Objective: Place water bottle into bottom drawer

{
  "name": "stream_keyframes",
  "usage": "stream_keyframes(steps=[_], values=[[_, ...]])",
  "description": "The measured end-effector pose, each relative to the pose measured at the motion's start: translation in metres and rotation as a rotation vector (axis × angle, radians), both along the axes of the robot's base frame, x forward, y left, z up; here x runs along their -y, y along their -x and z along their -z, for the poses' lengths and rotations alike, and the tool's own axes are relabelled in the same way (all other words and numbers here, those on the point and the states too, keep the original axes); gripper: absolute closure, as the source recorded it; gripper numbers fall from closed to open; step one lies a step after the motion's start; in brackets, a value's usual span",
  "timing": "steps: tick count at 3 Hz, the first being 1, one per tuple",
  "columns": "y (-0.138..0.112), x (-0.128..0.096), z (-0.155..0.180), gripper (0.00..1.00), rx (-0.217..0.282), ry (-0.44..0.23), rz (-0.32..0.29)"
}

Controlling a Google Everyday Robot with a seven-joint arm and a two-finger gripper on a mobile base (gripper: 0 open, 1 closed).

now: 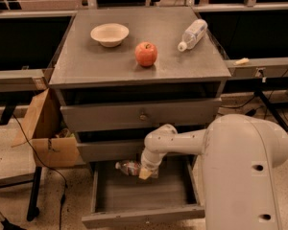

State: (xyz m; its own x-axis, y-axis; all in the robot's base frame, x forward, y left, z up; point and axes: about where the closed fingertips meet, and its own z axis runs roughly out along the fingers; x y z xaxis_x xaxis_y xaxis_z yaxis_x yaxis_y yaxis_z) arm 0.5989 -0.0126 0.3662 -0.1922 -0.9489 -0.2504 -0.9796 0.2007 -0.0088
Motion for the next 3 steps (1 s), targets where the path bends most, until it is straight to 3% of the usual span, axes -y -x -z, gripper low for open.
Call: stream_keyframes(steps=[1,3], values=[[0.009,0.031,0.036,1.00,-0.038,0.014,0.042],[-0.005,0.046,0.117,1.00,-0.042,0.007,0.092]])
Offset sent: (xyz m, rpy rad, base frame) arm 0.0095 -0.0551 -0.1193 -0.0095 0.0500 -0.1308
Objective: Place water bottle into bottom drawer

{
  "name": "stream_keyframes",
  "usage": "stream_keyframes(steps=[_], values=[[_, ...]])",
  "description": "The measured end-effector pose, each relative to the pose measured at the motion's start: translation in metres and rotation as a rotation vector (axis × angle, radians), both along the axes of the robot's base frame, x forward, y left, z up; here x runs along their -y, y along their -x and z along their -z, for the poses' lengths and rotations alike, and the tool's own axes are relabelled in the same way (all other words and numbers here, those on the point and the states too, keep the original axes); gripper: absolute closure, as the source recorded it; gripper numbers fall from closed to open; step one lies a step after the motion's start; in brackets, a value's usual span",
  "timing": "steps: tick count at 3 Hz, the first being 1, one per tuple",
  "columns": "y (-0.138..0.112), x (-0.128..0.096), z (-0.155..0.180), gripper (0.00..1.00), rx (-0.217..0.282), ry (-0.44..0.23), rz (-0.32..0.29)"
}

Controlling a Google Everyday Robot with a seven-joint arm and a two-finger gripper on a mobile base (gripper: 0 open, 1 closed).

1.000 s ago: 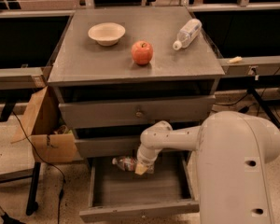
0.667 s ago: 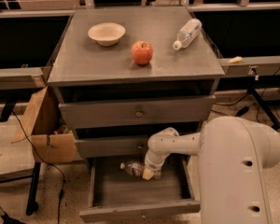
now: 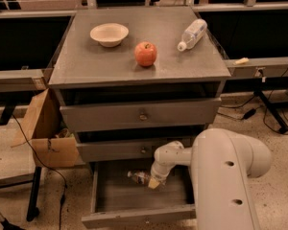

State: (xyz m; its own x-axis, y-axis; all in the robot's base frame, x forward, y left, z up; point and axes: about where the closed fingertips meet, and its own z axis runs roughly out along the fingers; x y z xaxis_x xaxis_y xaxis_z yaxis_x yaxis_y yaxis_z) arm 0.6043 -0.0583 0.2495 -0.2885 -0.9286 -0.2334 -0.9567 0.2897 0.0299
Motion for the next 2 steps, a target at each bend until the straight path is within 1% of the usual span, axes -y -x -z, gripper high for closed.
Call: stream_keyframes(steps=[1,2], values=[[-0.001,0.003,0.040,1.00,0.014,-0.049,0.010],[0.003,0.008,0.065,1.00,0.045,-0.121,-0.006]])
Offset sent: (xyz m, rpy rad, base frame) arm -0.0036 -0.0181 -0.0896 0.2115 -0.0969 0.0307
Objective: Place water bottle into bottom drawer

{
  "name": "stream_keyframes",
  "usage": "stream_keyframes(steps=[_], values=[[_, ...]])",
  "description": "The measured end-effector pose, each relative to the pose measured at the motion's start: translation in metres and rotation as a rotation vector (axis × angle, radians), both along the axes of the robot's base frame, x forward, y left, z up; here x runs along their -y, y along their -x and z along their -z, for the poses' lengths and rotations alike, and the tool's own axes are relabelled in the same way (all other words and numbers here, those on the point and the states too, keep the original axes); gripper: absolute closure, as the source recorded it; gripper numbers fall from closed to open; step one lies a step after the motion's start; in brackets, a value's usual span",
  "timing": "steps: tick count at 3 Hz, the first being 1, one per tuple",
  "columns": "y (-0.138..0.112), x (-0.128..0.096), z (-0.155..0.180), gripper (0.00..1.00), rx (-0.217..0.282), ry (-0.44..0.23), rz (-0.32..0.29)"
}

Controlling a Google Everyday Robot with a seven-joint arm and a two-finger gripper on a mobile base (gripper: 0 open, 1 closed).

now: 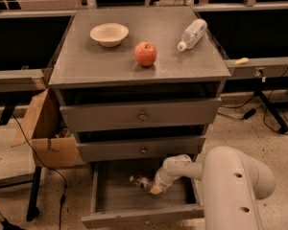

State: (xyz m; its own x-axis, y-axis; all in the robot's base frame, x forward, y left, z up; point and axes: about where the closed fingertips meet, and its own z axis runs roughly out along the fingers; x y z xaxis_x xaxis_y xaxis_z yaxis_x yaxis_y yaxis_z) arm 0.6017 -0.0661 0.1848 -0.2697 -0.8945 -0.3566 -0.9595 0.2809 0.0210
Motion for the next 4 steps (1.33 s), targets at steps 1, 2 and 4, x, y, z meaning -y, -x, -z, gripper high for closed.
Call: stream_keyframes(steps=[1,2,4], values=[[0.002,-0.001,0.013,0.82,0.015,-0.044,-0.029],[0.004,-0.002,0.020,0.59,0.023,-0.061,-0.048],[0.010,-0.001,0.025,0.05,0.028,-0.074,-0.072]])
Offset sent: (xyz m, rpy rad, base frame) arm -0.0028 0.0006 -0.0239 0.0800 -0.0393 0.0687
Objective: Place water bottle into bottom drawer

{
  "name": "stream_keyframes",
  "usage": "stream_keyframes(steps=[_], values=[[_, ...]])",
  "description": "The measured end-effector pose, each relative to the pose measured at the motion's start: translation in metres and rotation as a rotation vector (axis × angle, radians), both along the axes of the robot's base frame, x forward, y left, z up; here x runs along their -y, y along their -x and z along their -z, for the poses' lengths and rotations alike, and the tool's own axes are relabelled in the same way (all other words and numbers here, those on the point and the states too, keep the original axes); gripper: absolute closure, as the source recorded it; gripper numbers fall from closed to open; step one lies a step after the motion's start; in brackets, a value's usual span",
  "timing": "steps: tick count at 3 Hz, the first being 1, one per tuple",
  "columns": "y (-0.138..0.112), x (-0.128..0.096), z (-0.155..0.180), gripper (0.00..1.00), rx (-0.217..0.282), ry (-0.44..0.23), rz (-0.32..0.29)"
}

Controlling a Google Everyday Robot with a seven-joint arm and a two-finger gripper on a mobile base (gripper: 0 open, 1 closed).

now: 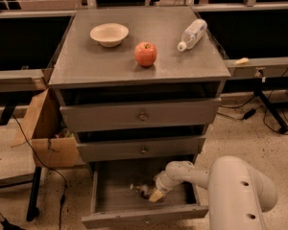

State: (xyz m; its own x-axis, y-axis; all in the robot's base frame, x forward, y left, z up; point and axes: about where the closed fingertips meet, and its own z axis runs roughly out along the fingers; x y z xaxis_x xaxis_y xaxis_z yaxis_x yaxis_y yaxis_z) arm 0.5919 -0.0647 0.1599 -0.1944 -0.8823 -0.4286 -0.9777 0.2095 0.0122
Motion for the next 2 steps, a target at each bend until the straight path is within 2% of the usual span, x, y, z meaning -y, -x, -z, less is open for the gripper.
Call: stream_keyframes(steps=[1,2], values=[[0.0003,-0.0002,0.0003,0.00,-0.001,0.000,0.000],[0.0003,-0.0002,0.0003,0.00,-0.001,0.000,0.000]])
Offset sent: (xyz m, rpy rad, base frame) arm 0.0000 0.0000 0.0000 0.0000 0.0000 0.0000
